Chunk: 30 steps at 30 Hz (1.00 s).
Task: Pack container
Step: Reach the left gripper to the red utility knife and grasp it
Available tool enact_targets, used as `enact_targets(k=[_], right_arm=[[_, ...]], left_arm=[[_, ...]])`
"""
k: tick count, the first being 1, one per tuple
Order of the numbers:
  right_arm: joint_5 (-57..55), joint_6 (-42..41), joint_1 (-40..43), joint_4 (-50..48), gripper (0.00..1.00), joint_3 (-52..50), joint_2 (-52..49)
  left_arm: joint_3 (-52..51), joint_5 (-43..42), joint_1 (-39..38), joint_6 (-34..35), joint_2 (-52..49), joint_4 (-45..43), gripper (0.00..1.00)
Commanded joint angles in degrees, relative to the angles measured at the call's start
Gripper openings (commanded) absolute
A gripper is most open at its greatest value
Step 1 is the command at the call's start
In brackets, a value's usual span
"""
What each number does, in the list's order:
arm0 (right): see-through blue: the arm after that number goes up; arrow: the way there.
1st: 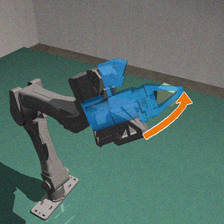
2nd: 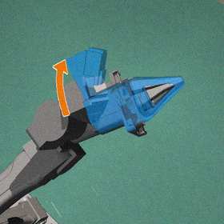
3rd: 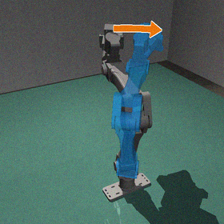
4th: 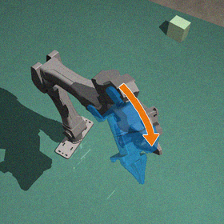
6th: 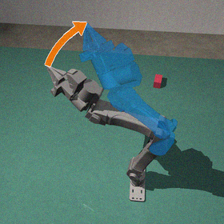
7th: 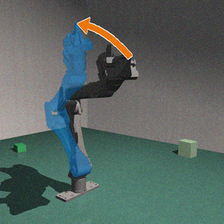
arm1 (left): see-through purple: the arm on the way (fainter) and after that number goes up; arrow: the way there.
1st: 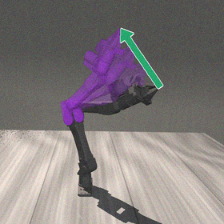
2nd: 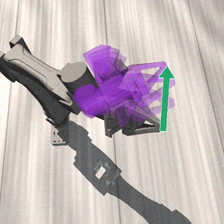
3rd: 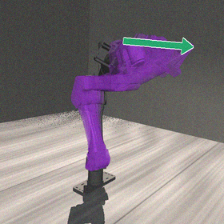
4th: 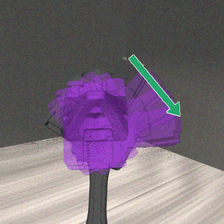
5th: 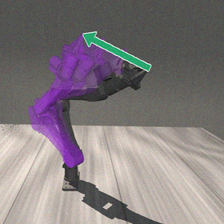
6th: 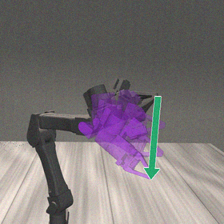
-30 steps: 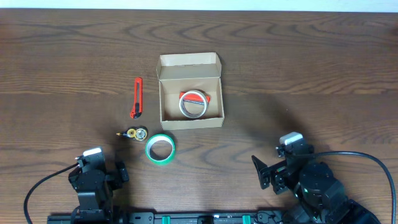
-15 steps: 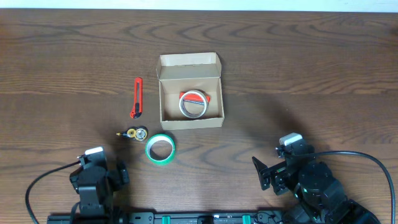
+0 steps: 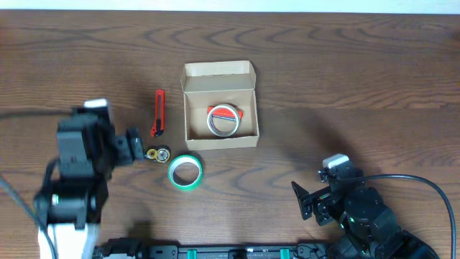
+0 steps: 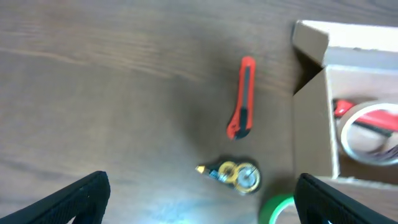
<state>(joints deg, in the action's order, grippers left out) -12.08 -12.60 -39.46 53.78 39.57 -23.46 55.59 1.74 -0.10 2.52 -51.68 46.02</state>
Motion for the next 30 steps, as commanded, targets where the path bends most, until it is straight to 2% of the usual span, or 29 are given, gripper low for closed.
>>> enact_targets(k=[1,15,30], right_arm=[[-0.6,-0.7,-0.3,0.0,0.99,0.0,0.3],[-0.6,-0.6,-0.3,0.0,0.99,0.0,0.3],[-0.6,-0.7,-0.3,0.0,0.99,0.0,0.3]], left_arm=[[5.9,-3.0,0.1,-0.6,-8.7,0.0,0.95],[23.3,-6.2,0.0,-0.6,-42.7,2.4,0.95],[32.1,-5.6,-1.5,-2.7,-59.9,3.5,0.95]])
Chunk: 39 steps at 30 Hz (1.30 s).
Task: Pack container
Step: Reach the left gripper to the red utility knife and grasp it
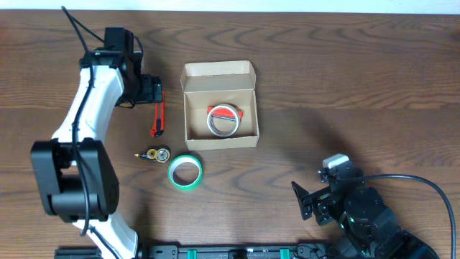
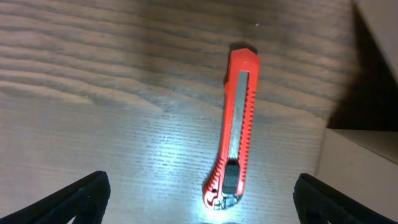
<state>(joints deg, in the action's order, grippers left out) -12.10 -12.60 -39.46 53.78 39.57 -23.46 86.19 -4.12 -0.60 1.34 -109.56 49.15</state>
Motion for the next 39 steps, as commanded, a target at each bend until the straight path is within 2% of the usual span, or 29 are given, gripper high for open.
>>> enact_targets(k=[1,19,22,24,26,30,33,39], right_arm=[[-0.5,-0.6,-0.3,0.0,0.99,0.0,0.3],[-0.5,-0.6,-0.3,0.0,0.99,0.0,0.3],[-0.5,-0.7,-0.3,0.0,0.99,0.0,0.3],[-0.5,-0.6,-0.3,0.0,0.99,0.0,0.3],[-0.5,-0.6,-0.3,0.0,0.99,0.0,0.3],[-0.5,-0.7,-0.3,0.0,0.99,0.0,0.3],[-0.5,-0.6,-0.3,0.0,0.99,0.0,0.3],[-0.5,-0.6,-0.3,0.0,0.99,0.0,0.3]], left_arm=[[1.5,0.3,-1.4,-1.6,-2.9,0.3,0.95],[2.2,-0.4,-3.6,0.2,-11.1,0.6,0.96],[2.2,-0.4,-3.7,0.8,-11.6,0.7,1.0],[2.2,-0.4,-3.9,0.8,-11.8,0.8,0.92],[2.2,-0.4,-4.0,0.8,-12.0,0.9,0.89],[2.2,-0.4,-4.5,0.8,-12.1,1.4,0.89],[2.2,-0.4,-4.6,0.9,-12.1,1.6,0.83],[2.2,-0.4,-4.7,3.2,-12.9,1.9,0.83]])
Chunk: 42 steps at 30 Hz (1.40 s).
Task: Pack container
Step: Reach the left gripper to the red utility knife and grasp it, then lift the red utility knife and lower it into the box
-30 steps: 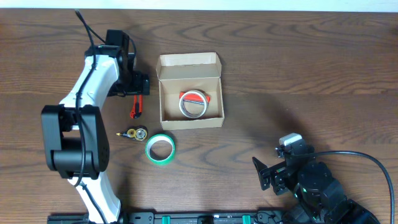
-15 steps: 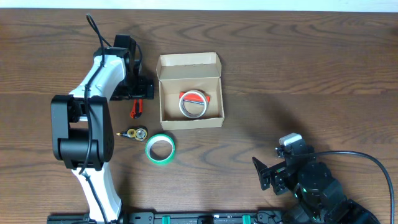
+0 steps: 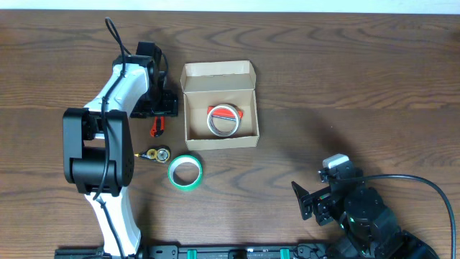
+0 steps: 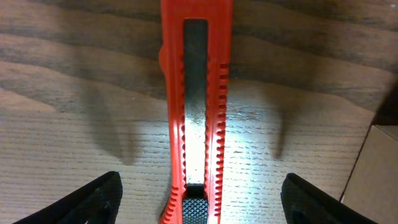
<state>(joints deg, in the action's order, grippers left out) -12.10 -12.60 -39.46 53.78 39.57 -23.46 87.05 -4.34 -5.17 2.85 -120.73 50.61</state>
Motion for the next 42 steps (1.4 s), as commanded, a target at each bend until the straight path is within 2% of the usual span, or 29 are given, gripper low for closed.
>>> enact_targets(k=[1,6,21,23,26,32,36,42], right_arm=[[-0.5,-0.6,-0.3,0.0,0.99,0.0,0.3],[-0.5,-0.6,-0.3,0.0,0.99,0.0,0.3],[-0.5,-0.7,-0.3,0.0,0.99,0.0,0.3],[-0.5,-0.6,-0.3,0.0,0.99,0.0,0.3],[-0.5,-0.6,-0.3,0.0,0.99,0.0,0.3],[-0.5,-0.6,-0.3,0.0,0.99,0.0,0.3],[-0.5,-0.6,-0.3,0.0,0.99,0.0,0.3],[-0.5,-0.7,-0.3,0.0,0.99,0.0,0.3]], left_arm=[[1.3,-0.2,-0.2,1.9,-1.8,0.6,0.83],[1.3,-0.2,-0.3,2.1,-1.8,0.9,0.78],[1.3,-0.2,-1.0,3.6,-3.2,1.7,0.75],[1.3,-0.2,-1.2,4.0,-3.3,1.7,0.71],[1.3,-0.2,-1.4,4.0,-3.3,1.6,0.56],[1.3,-0.2,-1.4,5.1,-3.3,1.6,0.41],[1.3,-0.1,-1.4,6.1,-3.3,1.6,0.27],[1.3,0.3,-1.2,8.4,-3.3,1.4,0.2]])
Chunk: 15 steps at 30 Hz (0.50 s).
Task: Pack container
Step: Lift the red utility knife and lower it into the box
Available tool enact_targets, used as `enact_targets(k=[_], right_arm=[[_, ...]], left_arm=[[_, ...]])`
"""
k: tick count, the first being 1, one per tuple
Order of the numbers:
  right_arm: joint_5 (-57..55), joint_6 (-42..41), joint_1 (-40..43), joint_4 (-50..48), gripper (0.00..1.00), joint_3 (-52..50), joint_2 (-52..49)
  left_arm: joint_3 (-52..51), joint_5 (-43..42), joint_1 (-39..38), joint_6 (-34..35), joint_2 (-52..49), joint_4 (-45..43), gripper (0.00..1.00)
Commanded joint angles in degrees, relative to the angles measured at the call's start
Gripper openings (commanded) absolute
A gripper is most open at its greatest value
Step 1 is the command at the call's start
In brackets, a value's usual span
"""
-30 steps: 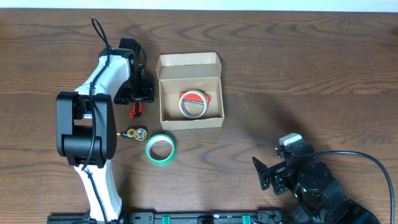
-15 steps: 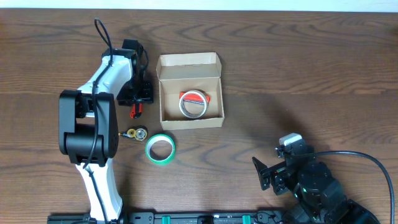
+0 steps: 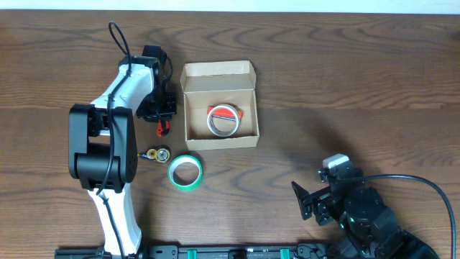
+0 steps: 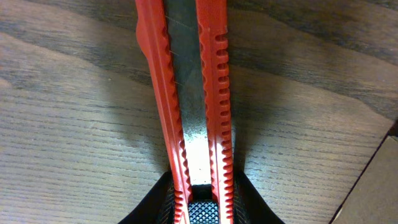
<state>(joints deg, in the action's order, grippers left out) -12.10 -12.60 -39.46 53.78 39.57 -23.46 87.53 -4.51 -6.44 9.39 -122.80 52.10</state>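
Observation:
The red utility knife (image 4: 193,93) lies on the wooden table just left of the open cardboard box (image 3: 246,137). My left gripper (image 4: 202,208) is shut on the knife's slider end, one black finger (image 4: 163,202) pressed against each side. Overhead, the left gripper (image 3: 159,111) covers most of the knife (image 3: 162,129); only its lower red tip shows. Inside the box sits a roll of clear tape with a red core (image 3: 224,120). My right gripper (image 3: 305,200) rests open near the front right, far from the box.
A green tape roll (image 3: 185,173) and a small gold-and-black object (image 3: 154,154) lie in front of the knife. A corner of the box (image 4: 380,193) shows at the right edge of the left wrist view.
My left gripper stood open astride the knife, fingers wide apart. Now it is lower and shut on the knife's sides. The right arm has not moved.
My left gripper was open at the front left, with the knife, gold object and box ahead of it. Then it was open behind the knife, then open right over it by the box. Now it is shut on the knife, which lies on the table.

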Motion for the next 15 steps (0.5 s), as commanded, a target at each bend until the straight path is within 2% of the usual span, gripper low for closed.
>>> enact_targets(k=[1,15], right_arm=[[-0.5,-0.7,-0.3,0.0,0.99,0.0,0.3],[-0.5,-0.6,-0.3,0.0,0.99,0.0,0.3]], left_arm=[[0.8,0.4,0.0,2.1,-1.2,-0.3,0.2],[1.6,0.5,0.1,2.7,1.8,-2.1,0.21]])
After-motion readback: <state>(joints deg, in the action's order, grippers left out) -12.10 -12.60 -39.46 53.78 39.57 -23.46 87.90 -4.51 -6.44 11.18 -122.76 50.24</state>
